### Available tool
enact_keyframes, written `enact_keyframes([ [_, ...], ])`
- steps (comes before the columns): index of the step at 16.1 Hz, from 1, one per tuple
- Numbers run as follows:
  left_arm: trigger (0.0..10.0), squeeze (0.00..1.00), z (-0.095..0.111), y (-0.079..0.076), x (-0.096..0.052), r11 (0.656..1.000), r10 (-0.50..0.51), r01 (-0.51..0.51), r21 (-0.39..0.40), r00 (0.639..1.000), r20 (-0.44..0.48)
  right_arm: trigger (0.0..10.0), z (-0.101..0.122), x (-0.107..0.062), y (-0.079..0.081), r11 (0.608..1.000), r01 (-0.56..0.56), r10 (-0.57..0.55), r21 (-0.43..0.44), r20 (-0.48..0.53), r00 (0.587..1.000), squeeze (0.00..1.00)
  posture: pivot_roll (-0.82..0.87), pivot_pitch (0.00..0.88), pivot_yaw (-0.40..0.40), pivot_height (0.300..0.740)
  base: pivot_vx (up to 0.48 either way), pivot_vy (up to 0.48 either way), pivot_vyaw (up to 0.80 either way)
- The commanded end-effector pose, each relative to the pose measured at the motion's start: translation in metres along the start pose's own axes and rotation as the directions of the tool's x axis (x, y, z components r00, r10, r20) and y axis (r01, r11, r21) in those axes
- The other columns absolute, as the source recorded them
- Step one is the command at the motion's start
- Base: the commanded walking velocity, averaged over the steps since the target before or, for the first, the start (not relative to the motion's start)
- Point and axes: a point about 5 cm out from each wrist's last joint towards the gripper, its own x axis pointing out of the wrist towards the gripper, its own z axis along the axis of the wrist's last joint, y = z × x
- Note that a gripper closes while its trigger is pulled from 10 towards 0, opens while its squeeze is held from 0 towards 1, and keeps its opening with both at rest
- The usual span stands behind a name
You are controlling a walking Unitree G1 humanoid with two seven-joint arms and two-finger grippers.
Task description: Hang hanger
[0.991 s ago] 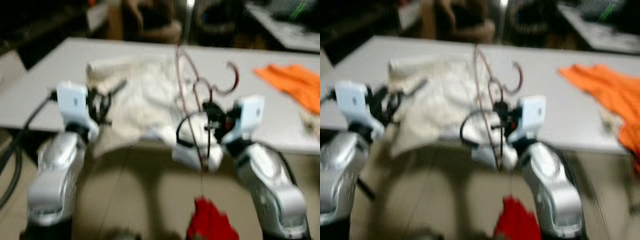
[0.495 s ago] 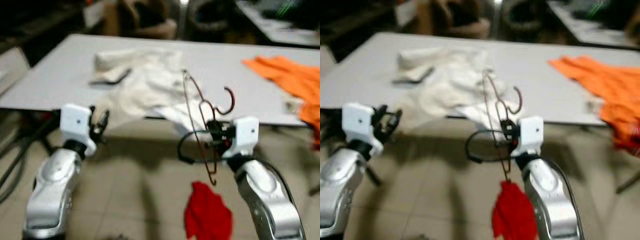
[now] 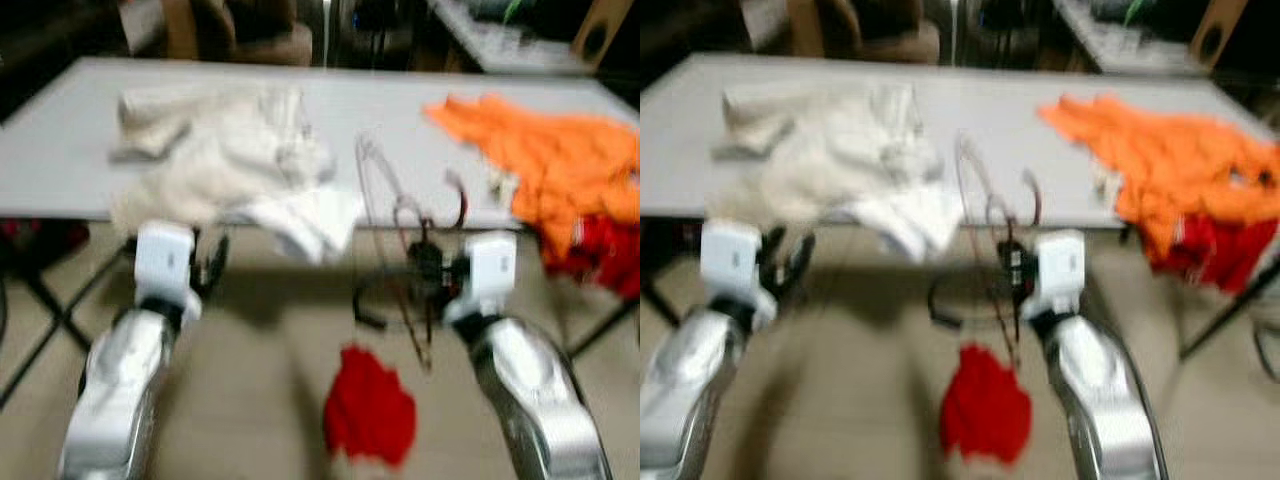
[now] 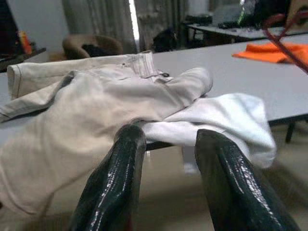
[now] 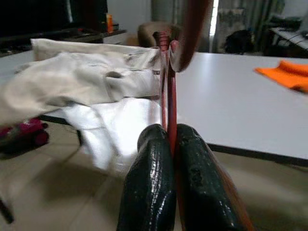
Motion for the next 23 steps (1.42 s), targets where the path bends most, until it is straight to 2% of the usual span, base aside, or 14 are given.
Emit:
enact_keyframes([
  [1,10.0,0.00,0.004,-0.006,0.001,1.000,-0.012,0.012,-0.002,1.000,0.021,10.0,0.003,-0.003,-0.007,0.999,0.033,-0.032,-0.021,0.018,0.999,0.00,-0.11,0.000,-0.004,0.740,0.000,-0.469,0.00],
  [4,10.0,0.00,0.005,-0.008,0.002,1.000,-0.013,0.013,-0.004,1.000,0.028,10.0,0.003,-0.002,-0.007,0.999,0.032,-0.032,-0.024,0.020,0.999,0.00,-0.12,0.000,-0.003,0.740,0.000,-0.472,0.00],
  [7,10.0,0.00,0.008,-0.008,0.004,1.000,-0.022,0.022,0.011,0.999,0.034,10.0,-0.001,-0.003,-0.007,0.996,0.025,-0.024,-0.081,0.008,1.000,0.00,-0.12,0.000,0.004,0.740,0.000,-0.470,0.00],
  [15,10.0,0.00,0.009,-0.010,0.003,0.998,-0.045,0.044,0.040,0.998,0.038,10.0,-0.001,-0.004,-0.009,0.996,0.038,-0.037,-0.085,0.018,0.999,0.00,-0.13,0.000,0.018,0.740,0.000,-0.456,0.00],
  [18,10.0,0.00,0.011,-0.014,0.006,0.997,-0.074,0.074,-0.009,0.997,0.039,10.0,-0.003,-0.010,-0.009,0.996,0.060,-0.059,-0.070,0.014,0.998,0.00,-0.14,0.000,0.034,0.740,0.000,0.320,0.00],
  [20,10.0,0.00,0.009,-0.015,0.008,0.996,-0.082,0.082,0.022,0.996,0.029,10.0,-0.002,-0.011,-0.011,0.995,0.079,-0.078,-0.067,0.016,0.997,0.00,-0.15,0.000,0.041,0.740,0.000,0.412,0.00],
  [23,10.0,0.00,0.010,-0.017,0.008,0.995,-0.103,0.102,0.023,0.994,0.046,10.0,-0.001,-0.015,-0.014,0.992,0.106,-0.105,-0.063,0.021,0.994,0.00,-0.16,0.000,0.045,0.740,0.000,0.000,0.00],
])
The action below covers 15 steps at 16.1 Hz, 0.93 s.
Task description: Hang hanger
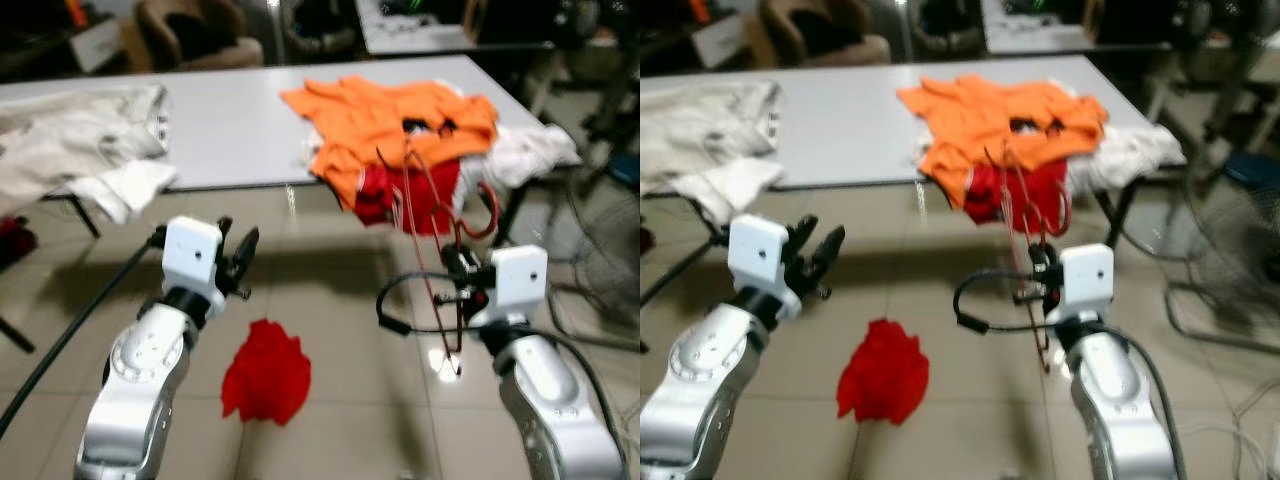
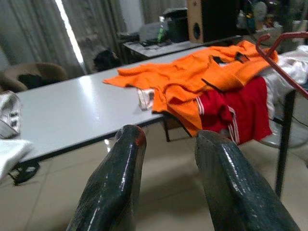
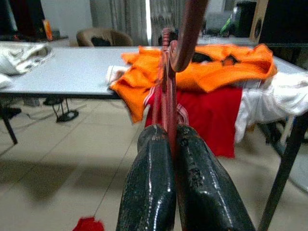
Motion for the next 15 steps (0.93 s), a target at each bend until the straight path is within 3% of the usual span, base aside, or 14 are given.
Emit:
enact_keyframes([
  [1,10.0,0.00,0.001,0.003,0.001,1.000,0.003,-0.003,0.030,1.000,0.002,10.0,0.007,0.000,0.000,1.000,0.008,-0.008,0.011,0.029,1.000,0.00,-0.16,0.000,0.045,0.740,0.000,0.000,-0.40],
  [3,10.0,0.00,0.006,0.004,0.003,0.999,-0.006,0.004,0.042,0.999,0.042,10.0,0.011,0.001,-0.006,0.997,0.047,-0.051,0.060,0.055,0.997,0.00,-0.16,0.000,0.043,0.740,0.000,0.000,-0.69],
  [10,10.0,0.00,0.005,0.006,0.002,1.000,-0.002,0.000,0.030,0.999,0.050,10.0,0.018,-0.002,-0.017,0.994,0.080,-0.086,0.072,0.084,0.993,0.00,-0.15,0.000,0.035,0.740,0.334,0.000,-0.79],
  [15,10.0,0.00,0.000,0.009,-0.007,0.998,0.052,-0.053,0.039,0.998,0.040,10.0,0.018,-0.002,-0.006,0.999,-0.006,0.002,0.051,0.080,0.997,0.00,-0.14,0.000,0.001,0.740,0.378,0.000,-0.23],
])
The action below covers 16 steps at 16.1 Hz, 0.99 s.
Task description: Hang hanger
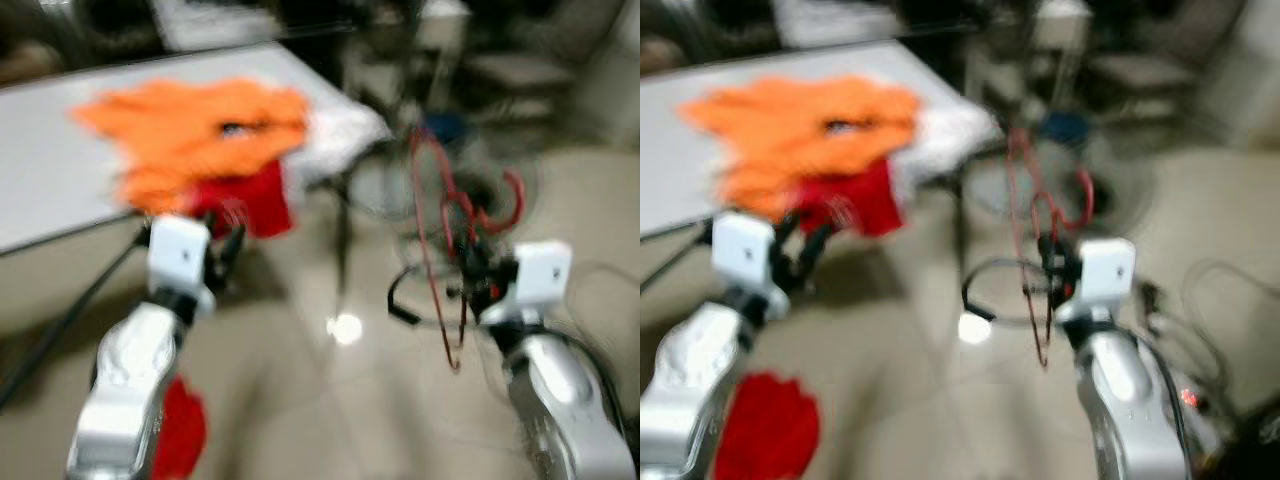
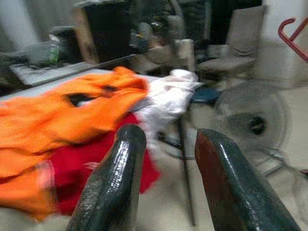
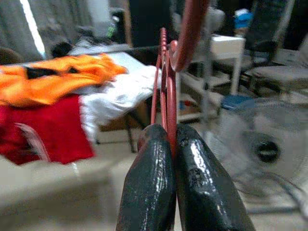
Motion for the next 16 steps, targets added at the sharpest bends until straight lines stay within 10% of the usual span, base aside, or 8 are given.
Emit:
enact_keyframes([
  [1,10.0,0.00,0.003,0.009,-0.004,0.999,0.046,-0.047,0.025,0.999,0.007,10.0,0.007,0.005,0.007,0.999,-0.038,0.038,0.008,0.029,0.999,0.00,-0.13,0.000,-0.005,0.740,0.386,0.000,0.00],
  [16,10.0,0.00,0.012,0.014,-0.004,0.995,0.084,-0.085,0.042,0.996,0.036,10.0,0.018,0.015,0.016,0.993,-0.113,0.116,-0.031,0.096,0.989,0.00,-0.12,0.000,0.000,0.740,0.396,0.000,0.16],
])
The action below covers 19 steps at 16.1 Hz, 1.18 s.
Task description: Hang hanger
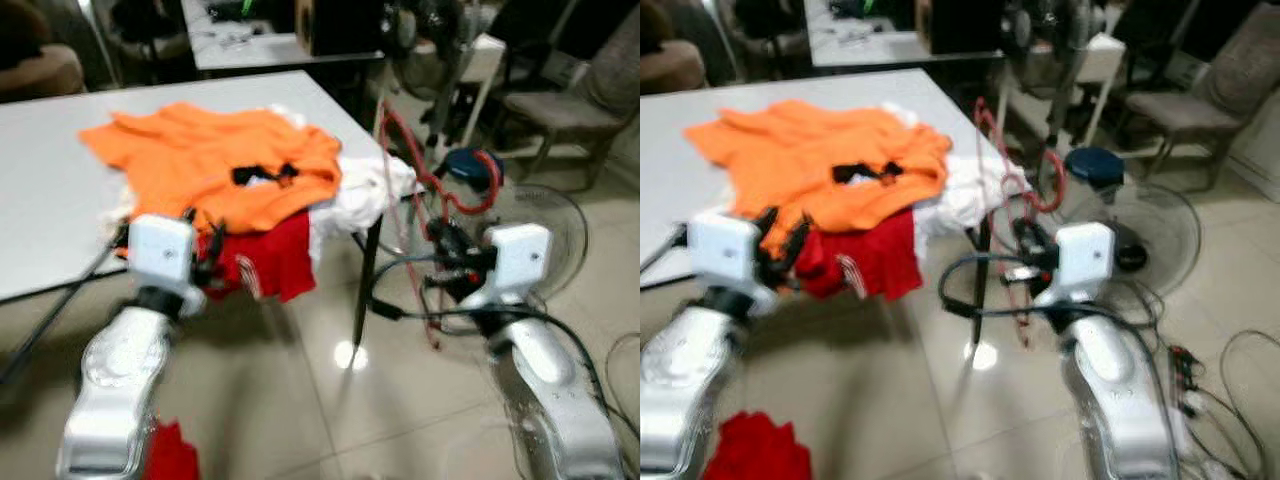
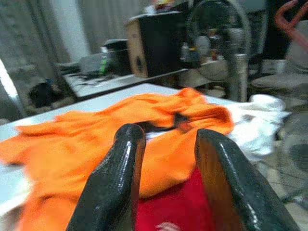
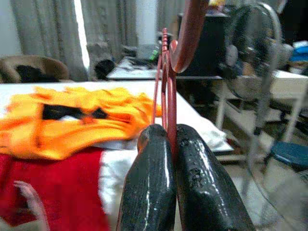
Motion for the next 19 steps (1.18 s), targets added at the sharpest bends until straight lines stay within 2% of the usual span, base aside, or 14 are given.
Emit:
enact_keyframes([
  [1,10.0,0.00,0.0036,0.0066,0.0003,1.000,0.019,-0.019,0.017,1.000,0.009,10.0,0.0066,0.0023,0.0034,1.000,-0.021,0.021,-0.018,0.028,0.999,0.00,-0.12,0.000,0.003,0.740,0.401,0.000,0.00],
  [3,10.0,0.00,0.0047,0.0081,0.0022,1.000,0.026,-0.026,0.004,1.000,0.015,10.0,0.0074,0.0025,0.0070,0.997,-0.058,0.059,-0.042,0.020,0.998,0.00,-0.14,0.000,0.013,0.740,0.399,0.000,0.00],
  [6,10.0,0.00,0.0057,0.0067,0.0039,1.000,0.013,-0.013,0.008,1.000,0.016,10.0,0.0119,0.0000,0.0120,0.992,-0.115,0.116,-0.054,0.018,0.993,0.00,-0.14,0.000,0.019,0.740,0.399,0.000,0.72],
  [10,10.0,0.00,0.0042,0.0059,0.0037,1.000,0.003,-0.003,0.008,1.000,0.006,10.0,0.0142,0.0001,0.0089,0.992,-0.104,0.106,-0.077,0.020,0.994,0.00,-0.15,0.004,0.023,0.740,0.402,0.000,0.71],
  [12,10.0,0.00,0.0046,0.0053,0.0048,1.000,-0.006,0.006,0.012,1.000,0.008,10.0,0.0152,0.0002,0.0064,0.996,-0.080,0.081,-0.049,0.029,0.996,0.00,-0.15,0.004,0.025,0.740,0.405,0.000,0.00],
  [19,10.0,0.00,0.0043,0.0050,0.0015,1.000,-0.001,0.001,0.010,1.000,0.004,10.0,0.0160,-0.0021,0.0086,0.992,-0.104,0.106,-0.067,0.022,0.994,0.00,-0.14,0.005,0.014,0.740,0.407,0.000,0.00],
])
